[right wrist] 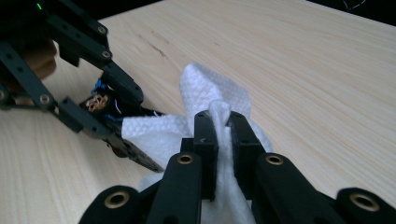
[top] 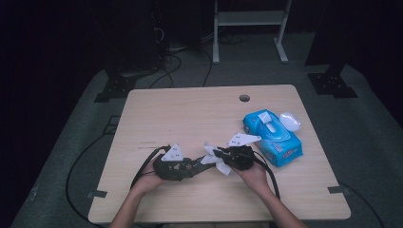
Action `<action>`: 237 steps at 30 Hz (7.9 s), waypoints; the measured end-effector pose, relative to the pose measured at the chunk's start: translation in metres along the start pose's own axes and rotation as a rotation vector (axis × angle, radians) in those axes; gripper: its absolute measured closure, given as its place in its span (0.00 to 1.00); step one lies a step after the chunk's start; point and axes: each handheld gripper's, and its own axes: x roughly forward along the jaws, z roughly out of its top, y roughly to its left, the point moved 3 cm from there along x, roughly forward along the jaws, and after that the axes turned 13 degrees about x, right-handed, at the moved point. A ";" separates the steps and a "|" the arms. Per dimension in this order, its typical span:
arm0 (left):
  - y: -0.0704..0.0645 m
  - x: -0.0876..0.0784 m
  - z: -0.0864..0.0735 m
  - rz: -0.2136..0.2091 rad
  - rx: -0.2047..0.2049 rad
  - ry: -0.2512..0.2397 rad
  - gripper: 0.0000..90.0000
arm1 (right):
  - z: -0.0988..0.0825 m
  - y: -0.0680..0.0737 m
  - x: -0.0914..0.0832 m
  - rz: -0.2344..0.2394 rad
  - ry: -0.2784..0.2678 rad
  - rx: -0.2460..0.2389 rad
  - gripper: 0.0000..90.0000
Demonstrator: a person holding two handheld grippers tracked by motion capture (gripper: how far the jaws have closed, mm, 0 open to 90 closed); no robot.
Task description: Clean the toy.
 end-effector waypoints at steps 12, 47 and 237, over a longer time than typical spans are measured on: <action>0.003 0.006 0.006 -0.011 -0.003 0.017 0.57 | -0.009 -0.031 -0.013 -0.029 0.003 0.083 0.93; 0.009 0.010 0.021 -0.019 0.025 0.140 0.66 | -0.006 -0.015 -0.006 0.071 -0.014 0.105 0.93; 0.034 0.012 0.055 -0.098 -0.087 0.000 0.58 | 0.004 -0.022 -0.022 0.074 -0.012 0.110 0.92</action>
